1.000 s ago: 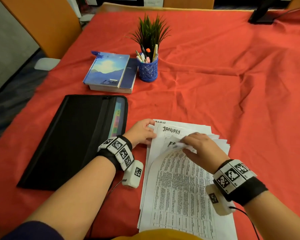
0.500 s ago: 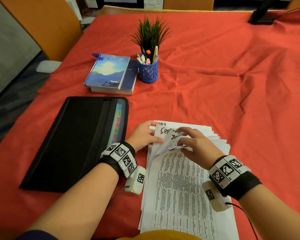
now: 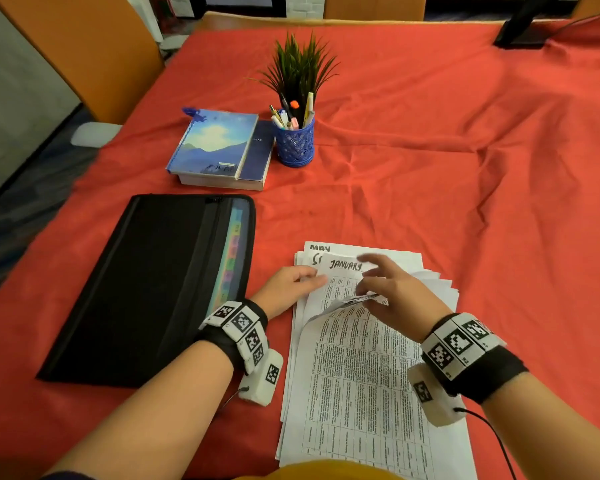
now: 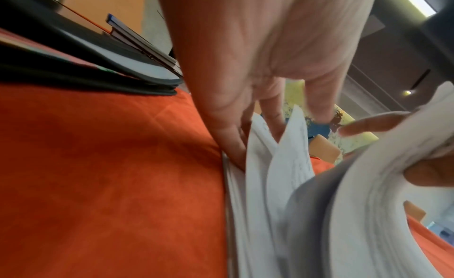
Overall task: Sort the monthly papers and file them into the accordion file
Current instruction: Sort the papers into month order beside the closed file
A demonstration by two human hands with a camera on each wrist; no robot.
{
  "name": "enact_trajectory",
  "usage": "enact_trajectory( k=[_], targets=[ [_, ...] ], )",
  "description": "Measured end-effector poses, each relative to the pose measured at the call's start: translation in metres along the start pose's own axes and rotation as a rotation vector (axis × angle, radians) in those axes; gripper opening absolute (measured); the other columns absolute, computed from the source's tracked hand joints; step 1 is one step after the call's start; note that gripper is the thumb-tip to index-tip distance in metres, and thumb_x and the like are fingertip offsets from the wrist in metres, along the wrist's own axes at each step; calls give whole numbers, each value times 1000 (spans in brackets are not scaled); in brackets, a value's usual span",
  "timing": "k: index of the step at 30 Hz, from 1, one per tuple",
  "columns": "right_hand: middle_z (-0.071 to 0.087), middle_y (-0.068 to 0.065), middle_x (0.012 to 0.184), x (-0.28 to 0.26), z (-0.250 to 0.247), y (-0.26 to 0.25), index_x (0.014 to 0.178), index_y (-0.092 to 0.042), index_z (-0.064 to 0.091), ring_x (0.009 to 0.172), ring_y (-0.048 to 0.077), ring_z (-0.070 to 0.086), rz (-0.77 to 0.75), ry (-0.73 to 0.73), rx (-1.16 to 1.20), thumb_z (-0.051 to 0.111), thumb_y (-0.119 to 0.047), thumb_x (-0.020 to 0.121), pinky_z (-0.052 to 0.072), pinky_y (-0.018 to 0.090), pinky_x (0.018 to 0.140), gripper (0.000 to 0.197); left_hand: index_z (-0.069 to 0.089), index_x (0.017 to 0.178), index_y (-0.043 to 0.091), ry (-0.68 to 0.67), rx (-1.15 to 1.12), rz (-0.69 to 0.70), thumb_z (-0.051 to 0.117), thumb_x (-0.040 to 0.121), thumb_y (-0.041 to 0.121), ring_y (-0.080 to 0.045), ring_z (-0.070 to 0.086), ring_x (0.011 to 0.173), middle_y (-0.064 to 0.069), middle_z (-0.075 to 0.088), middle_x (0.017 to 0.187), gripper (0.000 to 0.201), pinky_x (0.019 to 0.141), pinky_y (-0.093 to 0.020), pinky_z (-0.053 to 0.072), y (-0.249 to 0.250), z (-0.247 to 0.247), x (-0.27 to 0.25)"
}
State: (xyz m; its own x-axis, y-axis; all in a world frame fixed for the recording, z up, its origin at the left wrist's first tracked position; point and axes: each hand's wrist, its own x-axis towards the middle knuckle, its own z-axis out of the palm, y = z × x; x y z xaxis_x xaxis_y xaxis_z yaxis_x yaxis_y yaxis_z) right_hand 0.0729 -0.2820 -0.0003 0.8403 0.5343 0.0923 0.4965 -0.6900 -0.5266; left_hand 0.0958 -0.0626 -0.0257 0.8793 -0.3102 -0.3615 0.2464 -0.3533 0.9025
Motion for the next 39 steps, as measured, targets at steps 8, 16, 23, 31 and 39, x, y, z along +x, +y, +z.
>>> enact_trajectory(
  k=[8,16,23,31,39],
  targets=[
    [70,2,95,5,-12,3,106,-13,59,87,23,63,97,-143,-103,58,-16,89,34,22,67,18,56,94,7,441,108,80,47,94,15,-13,55,86,0,59,93,12,79,-21,45,4,-18,6],
    [62,4,116,29,-11,3,123,-13,52,107,24,57,225,-242,-89,55,-17,91,40,27,85,33,43,126,21,684,-91,191,43,95,3,-20,63,100,-6,63,112,36,89,-41,52,40,-82,-21],
    [59,8,116,43,-12,14,129,-17,45,104,25,56,439,-372,-99,57,-15,87,39,25,77,43,44,120,35,762,-161,326,43,96,3,-2,67,85,10,70,96,41,73,-26,55,83,-150,-62],
    [64,7,106,60,-34,16,112,-11,58,97,22,59,422,-395,-100,59,-13,86,46,32,83,26,51,130,18,287,-408,221,50,91,1,-14,69,70,-8,66,104,42,55,-26,57,98,-137,-93],
    [69,9,91,59,-45,21,97,-8,65,84,21,60,435,-382,-63,66,-16,82,48,35,79,17,58,125,17,-87,-614,136,81,67,14,-19,68,82,-12,66,108,62,68,-32,57,73,-111,-76]
  ],
)
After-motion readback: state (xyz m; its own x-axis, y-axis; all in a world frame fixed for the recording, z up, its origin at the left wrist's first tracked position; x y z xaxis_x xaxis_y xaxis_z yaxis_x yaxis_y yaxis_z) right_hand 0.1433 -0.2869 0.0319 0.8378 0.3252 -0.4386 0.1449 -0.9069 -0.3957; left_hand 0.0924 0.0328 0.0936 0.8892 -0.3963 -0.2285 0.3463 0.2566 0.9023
